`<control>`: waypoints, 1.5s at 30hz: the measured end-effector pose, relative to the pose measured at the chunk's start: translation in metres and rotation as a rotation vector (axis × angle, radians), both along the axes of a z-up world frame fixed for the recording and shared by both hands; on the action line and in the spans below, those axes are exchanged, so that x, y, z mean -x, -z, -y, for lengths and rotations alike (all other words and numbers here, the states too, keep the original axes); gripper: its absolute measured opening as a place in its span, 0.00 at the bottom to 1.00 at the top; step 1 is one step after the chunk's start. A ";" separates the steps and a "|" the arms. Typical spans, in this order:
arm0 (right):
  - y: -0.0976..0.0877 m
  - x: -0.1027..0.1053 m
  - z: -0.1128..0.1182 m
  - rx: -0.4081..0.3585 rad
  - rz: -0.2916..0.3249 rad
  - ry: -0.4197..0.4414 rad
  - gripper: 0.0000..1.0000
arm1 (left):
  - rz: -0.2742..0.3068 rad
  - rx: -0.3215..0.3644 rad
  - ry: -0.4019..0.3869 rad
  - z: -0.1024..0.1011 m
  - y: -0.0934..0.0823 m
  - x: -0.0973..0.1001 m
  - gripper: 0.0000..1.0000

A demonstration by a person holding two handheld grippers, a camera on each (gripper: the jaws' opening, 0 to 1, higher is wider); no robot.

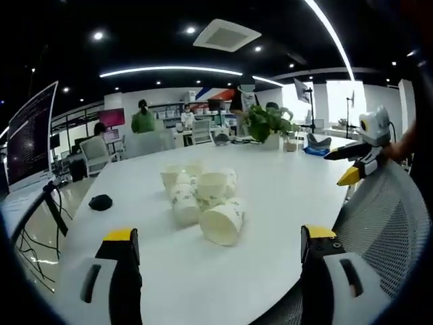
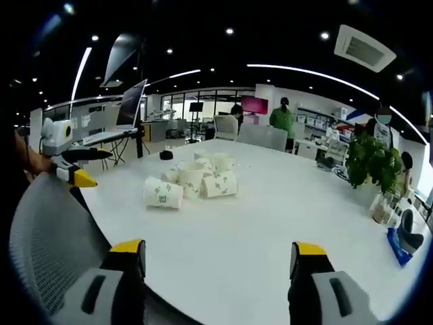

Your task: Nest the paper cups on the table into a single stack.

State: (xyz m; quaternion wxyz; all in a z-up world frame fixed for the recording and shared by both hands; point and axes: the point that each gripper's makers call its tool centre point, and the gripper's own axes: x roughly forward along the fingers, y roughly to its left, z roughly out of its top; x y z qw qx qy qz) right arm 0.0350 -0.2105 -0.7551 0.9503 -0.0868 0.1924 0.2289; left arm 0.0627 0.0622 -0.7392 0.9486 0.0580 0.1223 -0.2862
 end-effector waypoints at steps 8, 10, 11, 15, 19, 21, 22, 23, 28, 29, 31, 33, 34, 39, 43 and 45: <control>0.001 0.001 -0.001 0.002 -0.003 -0.008 0.89 | -0.002 0.005 0.001 0.001 -0.001 0.000 0.99; 0.001 0.001 -0.001 0.000 -0.003 -0.011 0.90 | -0.002 0.007 0.005 0.002 -0.001 0.001 0.99; 0.000 0.000 -0.002 -0.007 0.001 -0.010 0.90 | -0.002 0.007 0.006 0.003 -0.001 0.001 0.99; -0.002 0.000 -0.002 -0.013 0.009 -0.009 0.92 | 0.002 0.013 0.006 0.003 -0.003 0.001 0.99; -0.003 -0.001 -0.002 -0.018 0.017 -0.005 0.94 | 0.003 0.015 0.007 0.003 -0.003 0.001 0.99; -0.005 -0.001 -0.002 -0.026 0.023 -0.002 0.95 | 0.003 0.016 0.007 0.003 -0.003 0.001 0.99; -0.005 -0.001 -0.002 -0.026 0.025 -0.002 0.95 | 0.005 0.016 0.006 0.002 -0.003 0.001 0.99; -0.005 -0.001 -0.002 -0.027 0.025 -0.002 0.96 | 0.005 0.016 0.006 0.002 -0.003 0.001 0.99; -0.006 -0.001 -0.002 -0.031 0.031 -0.004 0.98 | 0.008 0.017 0.003 0.001 -0.003 0.000 0.99; -0.007 -0.002 -0.002 -0.032 0.033 -0.004 0.99 | 0.008 0.017 0.003 0.001 -0.003 0.000 0.99; -0.007 -0.002 -0.002 -0.033 0.035 -0.003 1.00 | 0.011 0.016 0.004 0.001 -0.003 0.000 0.99; -0.007 -0.002 -0.002 -0.033 0.036 -0.003 1.00 | 0.014 0.018 0.004 0.001 -0.004 0.000 0.99; -0.008 -0.002 -0.002 -0.032 0.037 -0.003 1.00 | 0.015 0.017 0.003 0.001 -0.004 0.000 0.99; -0.008 -0.002 -0.002 -0.035 0.039 -0.002 1.00 | 0.017 0.022 -0.001 0.001 -0.006 0.000 0.99; -0.008 -0.002 -0.002 -0.036 0.040 -0.003 1.00 | 0.016 0.019 -0.006 0.001 -0.006 0.000 0.99; -0.008 -0.002 -0.002 -0.036 0.040 -0.002 1.00 | 0.014 0.012 -0.013 0.000 -0.005 -0.001 0.99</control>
